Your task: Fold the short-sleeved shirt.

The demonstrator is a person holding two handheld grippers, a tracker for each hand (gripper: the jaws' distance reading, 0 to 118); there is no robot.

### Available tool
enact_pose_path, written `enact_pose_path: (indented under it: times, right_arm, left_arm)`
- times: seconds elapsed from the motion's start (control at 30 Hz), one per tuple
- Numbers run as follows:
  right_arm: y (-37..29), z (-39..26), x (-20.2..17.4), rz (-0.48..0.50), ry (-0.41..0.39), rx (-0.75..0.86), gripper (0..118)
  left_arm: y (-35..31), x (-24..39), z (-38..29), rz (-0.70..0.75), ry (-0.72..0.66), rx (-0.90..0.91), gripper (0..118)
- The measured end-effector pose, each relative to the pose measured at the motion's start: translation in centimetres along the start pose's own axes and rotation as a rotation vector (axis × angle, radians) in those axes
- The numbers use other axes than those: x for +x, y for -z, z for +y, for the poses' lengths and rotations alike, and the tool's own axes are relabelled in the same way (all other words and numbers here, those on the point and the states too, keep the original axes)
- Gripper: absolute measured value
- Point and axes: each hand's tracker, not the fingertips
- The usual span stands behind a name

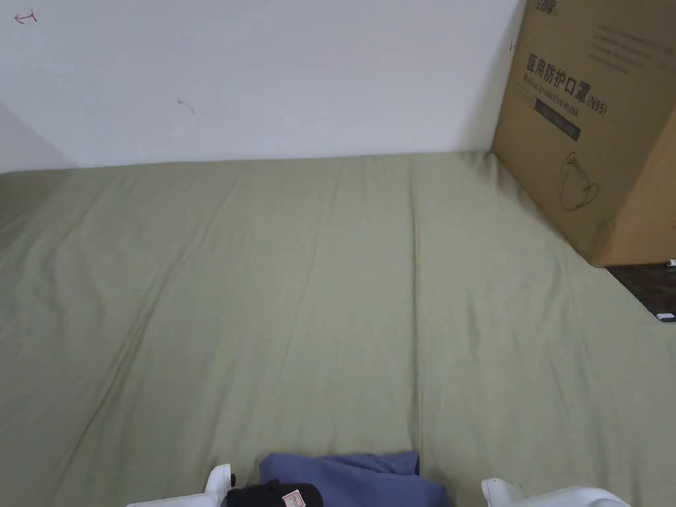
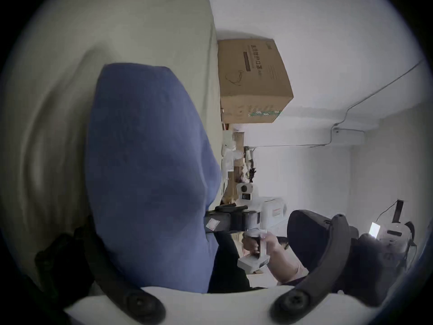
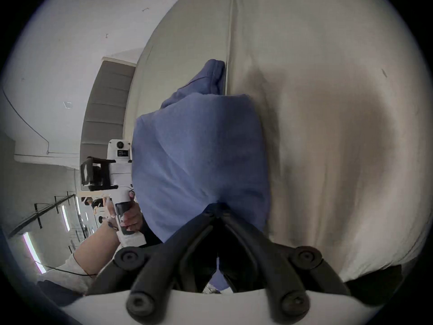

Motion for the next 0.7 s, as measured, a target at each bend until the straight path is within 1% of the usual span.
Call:
enact_pose_path:
  times: [0.03, 0.07, 0.1, 0.13, 0.17, 0.2, 0.23, 0.27, 0.3, 0.37, 0.43, 0.5, 0.57, 0.63, 0.7]
  right_arm:
    - [0.0, 0.0, 0.0, 0.005, 0.006, -0.001, 0]
    - [0.0, 0.0, 0.1, 0.008, 0.011, -0.003, 0]
    - [0.0, 0.0, 0.1, 0.010, 0.014, -0.003, 0]
    - [0.0, 0.1, 0.1, 0.012, 0.015, -0.003, 0]
    - [0.2, 0.2, 0.1, 0.018, 0.018, -0.003, 0]
    - [0.3, 0.2, 0.0, 0.002, 0.016, 0.000, 0]
    - [0.3, 0.2, 0.0, 0.006, 0.015, -0.001, 0]
    - [0.2, 0.2, -0.3, -0.003, 0.009, -0.001, 0]
    - [0.0, 0.2, -0.6, -0.007, -0.001, -0.002, 0]
    - [-0.7, 0.0, -1.2, -0.015, -0.027, 0.012, 0]
    - [-1.6, -0.3, -2.1, -0.022, -0.036, 0.037, 0]
    - [-3.1, -0.7, -3.3, -0.031, -0.046, 0.076, 0]
    - [-4.3, -0.9, -4.4, -0.005, -0.084, 0.111, 0]
    - [-5.4, -1.1, -5.6, -0.005, -0.109, 0.138, 0]
    - [-6.3, -1.0, -6.8, -0.001, -0.127, 0.165, 0]
  left_arm:
    - [-0.1, 0.1, -0.1, 0.010, 0.012, 0.003, 112]
    - [-0.4, 0.1, -0.1, 0.113, 0.061, 0.009, 94]
    - [-0.4, -0.3, -0.2, 0.281, 0.091, 0.008, 34]
    - [0.2, -0.6, -0.5, 0.385, 0.105, -0.012, 19]
    - [0.2, -0.3, -0.7, 0.228, 0.074, 0.022, 20]
    - [0.2, 0.5, -0.6, 0.239, 0.084, 0.015, 20]
    - [0.4, 0.7, -0.6, 0.300, 0.111, -0.001, 20]
    - [0.3, 0.8, -0.5, 0.274, 0.093, 0.009, 20]
    - [0.2, 1.4, -0.5, 0.279, 0.089, 0.010, 20]
    - [-0.3, 3.0, -1.0, 0.302, 0.112, 0.017, 21]
    - [-1.8, 4.4, -1.4, 0.286, 0.149, 0.034, 21]
    - [-4.6, 6.6, -1.9, 0.269, 0.207, 0.097, 21]
    - [-8.3, 8.4, -1.9, 0.268, 0.237, 0.152, 21]
    - [-12.6, 10.0, -1.4, 0.308, 0.263, 0.216, 21]
    - [-17.8, 11.1, -0.4, 0.389, 0.282, 0.272, 21]
